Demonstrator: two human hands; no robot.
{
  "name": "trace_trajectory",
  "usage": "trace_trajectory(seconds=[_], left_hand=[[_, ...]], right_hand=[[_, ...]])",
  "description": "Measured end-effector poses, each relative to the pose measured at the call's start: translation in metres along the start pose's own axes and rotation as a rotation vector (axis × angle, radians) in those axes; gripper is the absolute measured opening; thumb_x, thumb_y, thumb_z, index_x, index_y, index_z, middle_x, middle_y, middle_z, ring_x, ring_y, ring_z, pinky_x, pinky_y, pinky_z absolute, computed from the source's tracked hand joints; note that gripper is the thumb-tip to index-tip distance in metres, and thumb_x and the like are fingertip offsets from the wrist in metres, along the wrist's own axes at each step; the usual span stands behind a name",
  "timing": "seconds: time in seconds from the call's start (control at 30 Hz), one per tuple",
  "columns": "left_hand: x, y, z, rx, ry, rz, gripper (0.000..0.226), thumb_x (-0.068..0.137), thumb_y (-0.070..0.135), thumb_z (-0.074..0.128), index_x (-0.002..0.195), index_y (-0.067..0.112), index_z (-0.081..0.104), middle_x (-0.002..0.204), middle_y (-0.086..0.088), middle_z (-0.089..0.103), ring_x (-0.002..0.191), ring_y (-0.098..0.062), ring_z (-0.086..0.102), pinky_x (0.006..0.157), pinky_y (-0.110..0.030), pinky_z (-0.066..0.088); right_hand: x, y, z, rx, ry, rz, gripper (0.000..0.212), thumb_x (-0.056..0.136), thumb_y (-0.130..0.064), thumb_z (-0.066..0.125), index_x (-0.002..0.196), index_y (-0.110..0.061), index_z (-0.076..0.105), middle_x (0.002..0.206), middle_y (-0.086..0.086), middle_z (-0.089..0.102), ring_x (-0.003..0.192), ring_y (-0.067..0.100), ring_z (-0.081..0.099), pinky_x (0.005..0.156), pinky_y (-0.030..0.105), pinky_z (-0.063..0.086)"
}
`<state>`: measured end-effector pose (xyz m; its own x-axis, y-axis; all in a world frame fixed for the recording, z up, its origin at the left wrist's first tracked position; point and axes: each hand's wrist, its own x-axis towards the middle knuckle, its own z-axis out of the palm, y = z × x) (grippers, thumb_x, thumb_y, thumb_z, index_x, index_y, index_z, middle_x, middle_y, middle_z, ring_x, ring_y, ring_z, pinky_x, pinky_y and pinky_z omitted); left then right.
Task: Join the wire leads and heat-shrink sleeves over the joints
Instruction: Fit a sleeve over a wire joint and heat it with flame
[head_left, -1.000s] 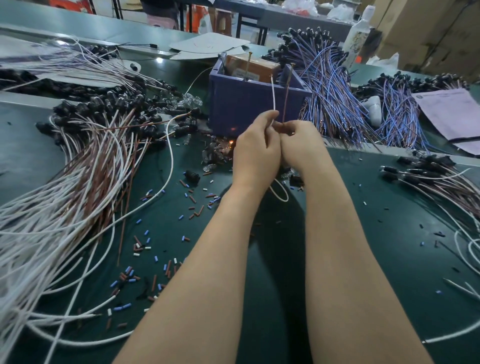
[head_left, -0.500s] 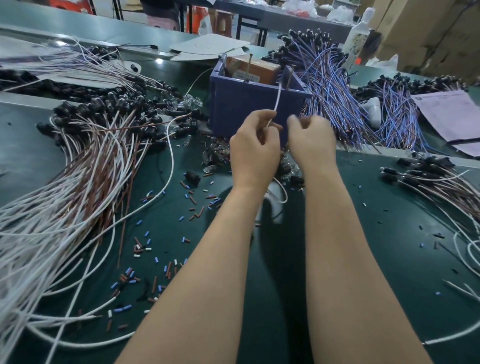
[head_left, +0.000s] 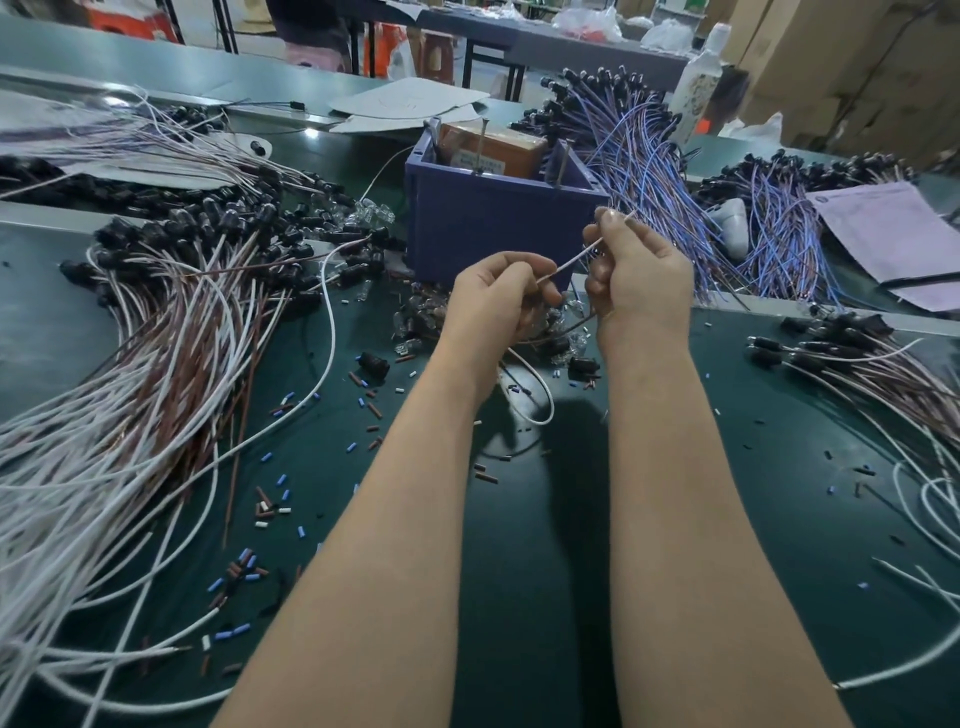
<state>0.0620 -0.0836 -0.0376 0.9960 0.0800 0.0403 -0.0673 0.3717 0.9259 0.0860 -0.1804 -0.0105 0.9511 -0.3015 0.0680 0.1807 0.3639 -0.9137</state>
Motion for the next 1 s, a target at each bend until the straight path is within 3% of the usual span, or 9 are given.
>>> trace_trajectory(seconds=[0.4,0.57,0.7,1.0], left_hand=[[0.0047,0.0005,-0.0075,-0.053,0.137,-0.003,0.03,0.084,-0.007,0.034,0.072,0.008,0.058,0.051,0.003,0.049,0.036,-0.005,0.028,0.037,-0.016,0.021],[0.0058,-0.001,-0.0057,-0.077,0.168,0.002,0.03,0.085,-0.007,0.034,0.074,0.008,0.058,0.053,0.001,0.052,0.036,-0.005,0.029,0.037,-0.017,0.021],[0.006,-0.0023,-0.006,-0.021,0.18,0.041,0.029,0.087,-0.004,0.037,0.075,0.01,0.059,0.054,0.001,0.054,0.037,-0.005,0.031,0.037,-0.016,0.024],[0.0047,-0.0061,-0.0053,0.182,0.201,0.157,0.027,0.088,0.001,0.042,0.076,0.014,0.063,0.057,0.004,0.057,0.047,-0.006,0.042,0.045,-0.016,0.035]], right_hand=[[-0.0005,0.0,-0.003,0.025,0.052,0.002,0.03,0.1,-0.023,0.048,0.076,-0.011,0.062,0.056,-0.002,0.067,0.042,0.003,0.052,0.045,0.015,0.044],[-0.0013,-0.0015,0.0004,0.148,0.043,0.069,0.038,0.101,-0.034,0.041,0.087,-0.005,0.061,0.066,0.008,0.07,0.056,0.012,0.067,0.052,0.018,0.053],[-0.0023,0.0018,0.0017,0.128,0.014,0.103,0.025,0.098,-0.024,0.051,0.086,-0.003,0.056,0.077,0.015,0.068,0.057,0.013,0.068,0.054,0.019,0.056],[-0.0009,0.0045,-0.0011,-0.053,0.06,0.021,0.014,0.093,-0.004,0.055,0.079,-0.007,0.056,0.071,0.009,0.065,0.05,0.007,0.062,0.053,0.017,0.053]])
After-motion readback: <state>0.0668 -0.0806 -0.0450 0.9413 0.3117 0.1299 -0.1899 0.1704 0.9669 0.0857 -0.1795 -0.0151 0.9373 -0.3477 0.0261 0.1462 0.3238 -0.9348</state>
